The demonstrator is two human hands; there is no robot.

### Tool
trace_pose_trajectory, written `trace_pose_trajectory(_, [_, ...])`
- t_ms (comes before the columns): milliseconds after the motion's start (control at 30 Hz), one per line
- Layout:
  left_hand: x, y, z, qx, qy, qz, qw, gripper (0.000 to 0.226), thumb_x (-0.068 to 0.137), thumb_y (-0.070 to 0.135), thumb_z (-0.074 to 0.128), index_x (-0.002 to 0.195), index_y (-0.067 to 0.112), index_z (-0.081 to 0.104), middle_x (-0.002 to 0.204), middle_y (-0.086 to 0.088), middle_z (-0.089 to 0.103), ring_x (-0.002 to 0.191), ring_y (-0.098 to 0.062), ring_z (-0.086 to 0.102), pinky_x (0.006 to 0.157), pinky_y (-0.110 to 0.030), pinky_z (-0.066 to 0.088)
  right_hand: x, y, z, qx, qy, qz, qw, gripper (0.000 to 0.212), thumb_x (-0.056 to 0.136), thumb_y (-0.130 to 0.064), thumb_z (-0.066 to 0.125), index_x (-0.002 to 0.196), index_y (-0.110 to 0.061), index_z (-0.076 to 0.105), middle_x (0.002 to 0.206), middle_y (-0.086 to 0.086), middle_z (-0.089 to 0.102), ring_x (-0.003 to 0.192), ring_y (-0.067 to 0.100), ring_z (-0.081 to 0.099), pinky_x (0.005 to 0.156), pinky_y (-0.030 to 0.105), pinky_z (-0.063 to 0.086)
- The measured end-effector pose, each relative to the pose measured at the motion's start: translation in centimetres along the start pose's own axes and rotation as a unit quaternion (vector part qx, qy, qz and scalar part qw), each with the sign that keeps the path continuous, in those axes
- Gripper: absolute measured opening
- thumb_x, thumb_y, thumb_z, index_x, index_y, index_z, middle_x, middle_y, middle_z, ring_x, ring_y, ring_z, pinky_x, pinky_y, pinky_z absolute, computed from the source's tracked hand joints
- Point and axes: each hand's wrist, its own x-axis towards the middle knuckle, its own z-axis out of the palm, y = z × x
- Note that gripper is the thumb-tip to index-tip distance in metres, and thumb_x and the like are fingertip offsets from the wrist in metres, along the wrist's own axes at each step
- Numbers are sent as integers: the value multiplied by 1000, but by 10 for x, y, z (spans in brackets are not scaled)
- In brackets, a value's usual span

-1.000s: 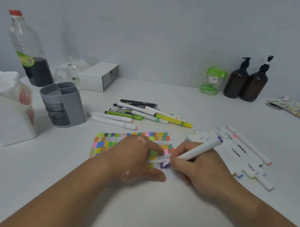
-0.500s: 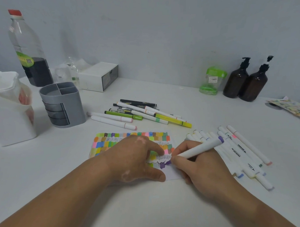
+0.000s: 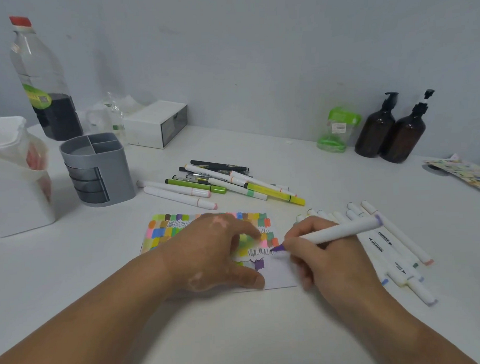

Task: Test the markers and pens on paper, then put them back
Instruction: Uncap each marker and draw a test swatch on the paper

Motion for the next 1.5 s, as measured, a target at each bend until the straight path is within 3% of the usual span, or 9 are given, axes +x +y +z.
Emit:
trace_pose_trajectory(133, [3,-6,-16,-225,123,-34,966,40,88,26,68,116,51,56,94,14,61,76,-1,58,61,-19,49,6,-9,-18,168,45,-13,985,6,73,-20,73,71,-17,69,56,6,58,45,15,49,39,24,40])
trace_pose_trajectory(233, [1,-6,-20,-316,145,-55,936,51,95,-2,48,108,46,62,101,18,68,67,0,58,65,-33,49,8,-10,-25,176,46,-5,983,11,75,-19,81,70,-16,71,55,6,57,46,13,48,38,23,38])
trace_pose_trajectory(400, [0,4,-11,-373,139,-30,917,35,102,0,50,115,32,59,111,11,73,88,-16,72,88,-44,59,10,-8,-25,225,15,-2,974,14,88,-5,69,80,-14,76,62,9,60,50,17,51,42,24,42])
trace_pose_trajectory(500, [1,7,-6,-426,98,-29,899,23,102,5,54,119,20,51,112,4,76,100,-23,74,92,-41,59,9,-10,-26,251,0,-1,968,7,79,-13,68,79,-15,75,65,12,63,51,18,53,43,25,44])
trace_pose_trajectory(633, [0,8,-4,-393,71,-15,917,8,99,12,60,106,13,54,103,3,78,93,-19,76,88,-38,60,9,-9,-27,238,0,-28,971,6,81,-13,71,77,-17,74,65,11,65,51,17,54,44,24,45])
trace_pose_trajectory(767, [-3,10,-5,-278,76,25,957,6,93,35,65,98,37,65,93,10,77,81,-10,74,75,-23,58,7,-8,-26,218,-11,-47,975,15,71,-27,77,82,-17,75,68,13,66,52,20,56,45,26,46])
trace_pose_trajectory(1033, [-4,10,-4,-235,91,37,967,12,94,35,68,103,42,69,83,15,73,71,-5,69,61,-7,45,6,-7,-23,210,-44,-48,976,23,67,-32,78,83,-16,74,68,13,66,53,20,56,47,25,45])
trace_pose_trajectory(1200, [-5,16,-1,-240,95,56,964,27,81,57,61,106,49,68,83,14,73,74,-8,71,61,-11,51,4,-8,-18,172,-60,-57,982,8,78,-22,76,84,-17,75,70,16,70,53,21,58,49,26,48])
trace_pose_trajectory(1500, [-8,17,-2,-271,95,52,956,17,94,32,67,107,36,75,75,17,72,67,-4,68,58,-8,48,2,-11,-17,173,-59,-41,982,9,77,-19,78,85,-19,78,76,32,65,52,22,58,49,26,49])
